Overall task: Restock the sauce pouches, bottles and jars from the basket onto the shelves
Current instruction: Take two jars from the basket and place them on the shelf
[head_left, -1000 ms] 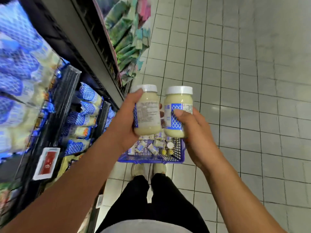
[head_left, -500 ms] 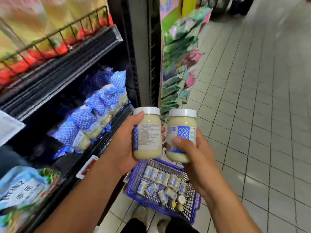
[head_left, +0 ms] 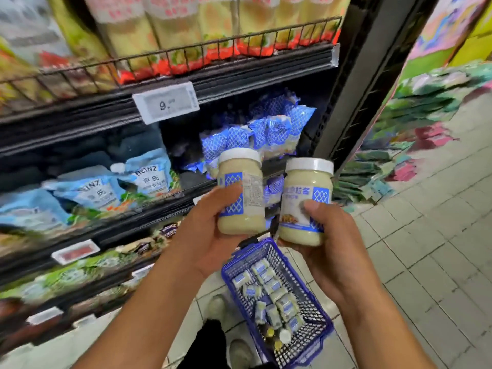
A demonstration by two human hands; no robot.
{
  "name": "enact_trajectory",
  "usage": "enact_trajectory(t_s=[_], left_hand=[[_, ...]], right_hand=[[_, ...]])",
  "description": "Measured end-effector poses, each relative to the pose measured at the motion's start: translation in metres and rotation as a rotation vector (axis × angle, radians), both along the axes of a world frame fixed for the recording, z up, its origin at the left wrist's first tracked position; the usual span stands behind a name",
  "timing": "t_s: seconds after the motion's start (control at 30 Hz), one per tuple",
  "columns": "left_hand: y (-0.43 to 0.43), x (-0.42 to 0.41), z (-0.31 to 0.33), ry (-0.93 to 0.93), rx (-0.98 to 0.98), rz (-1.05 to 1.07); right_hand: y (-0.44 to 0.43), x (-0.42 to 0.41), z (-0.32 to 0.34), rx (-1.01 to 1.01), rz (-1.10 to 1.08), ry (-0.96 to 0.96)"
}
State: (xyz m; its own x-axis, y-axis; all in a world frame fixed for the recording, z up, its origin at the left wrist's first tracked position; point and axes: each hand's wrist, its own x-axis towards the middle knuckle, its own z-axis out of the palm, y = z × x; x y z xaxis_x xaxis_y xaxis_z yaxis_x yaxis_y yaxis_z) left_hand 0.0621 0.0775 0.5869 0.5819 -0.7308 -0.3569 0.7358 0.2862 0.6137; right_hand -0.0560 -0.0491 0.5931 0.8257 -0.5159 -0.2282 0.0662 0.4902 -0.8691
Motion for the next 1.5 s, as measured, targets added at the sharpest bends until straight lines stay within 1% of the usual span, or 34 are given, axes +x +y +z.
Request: enact_trajectory(t_s=[0.13, 0.23, 0.33, 0.47, 0.57, 0.67, 0.73, 0.83, 0.97, 1.13, 1.33, 1.5], left_hand=[[0.041, -0.012, 0.002, 0.014, 0.027, 0.159], [0.078, -0.022, 0.007, -0.03, 0.1, 0.277], [0.12, -0.032, 0.015, -0.067, 0.138, 0.393], [0.189, -0.044, 0.02, -0.043, 0.028, 0.534], [0.243, -0.057, 0.024, -0.15, -0.012, 0.617], [0.296, -0.072, 0.029, -0.276, 0.043, 0.703], [0.336, -0.083, 0.029, -0.298, 0.08, 0.782], [0.395, -0.103, 0.034, -0.316, 0.132, 0.877], [0.471, -0.131, 0.04, -0.331, 0.215, 1.006], [0.552, -0.165, 0.054, -0.401, 0.25, 1.133], [0.624, -0.194, 0.071, -0.515, 0.342, 1.234], [0.663, -0.197, 0.079, -0.566, 0.349, 1.291]], right_hand=[[0.035, 0.01, 0.002, 0.012, 0.129, -0.022], [0.064, 0.019, 0.004, 0.027, 0.218, -0.034], [0.096, 0.03, 0.006, 0.024, 0.363, -0.046], [0.151, 0.042, 0.011, 0.036, 0.562, -0.09], [0.202, 0.047, 0.019, 0.003, 0.69, -0.096], [0.257, 0.048, 0.025, -0.045, 0.798, -0.086], [0.296, 0.048, 0.028, -0.073, 0.856, -0.072], [0.357, 0.043, 0.03, -0.074, 0.935, -0.07], [0.439, 0.033, 0.033, -0.066, 1.034, -0.153], [0.528, 0.017, 0.04, -0.014, 1.138, -0.218], [0.604, 0.004, 0.058, 0.033, 1.223, -0.254], [0.642, 0.006, 0.074, 0.03, 1.291, -0.283]])
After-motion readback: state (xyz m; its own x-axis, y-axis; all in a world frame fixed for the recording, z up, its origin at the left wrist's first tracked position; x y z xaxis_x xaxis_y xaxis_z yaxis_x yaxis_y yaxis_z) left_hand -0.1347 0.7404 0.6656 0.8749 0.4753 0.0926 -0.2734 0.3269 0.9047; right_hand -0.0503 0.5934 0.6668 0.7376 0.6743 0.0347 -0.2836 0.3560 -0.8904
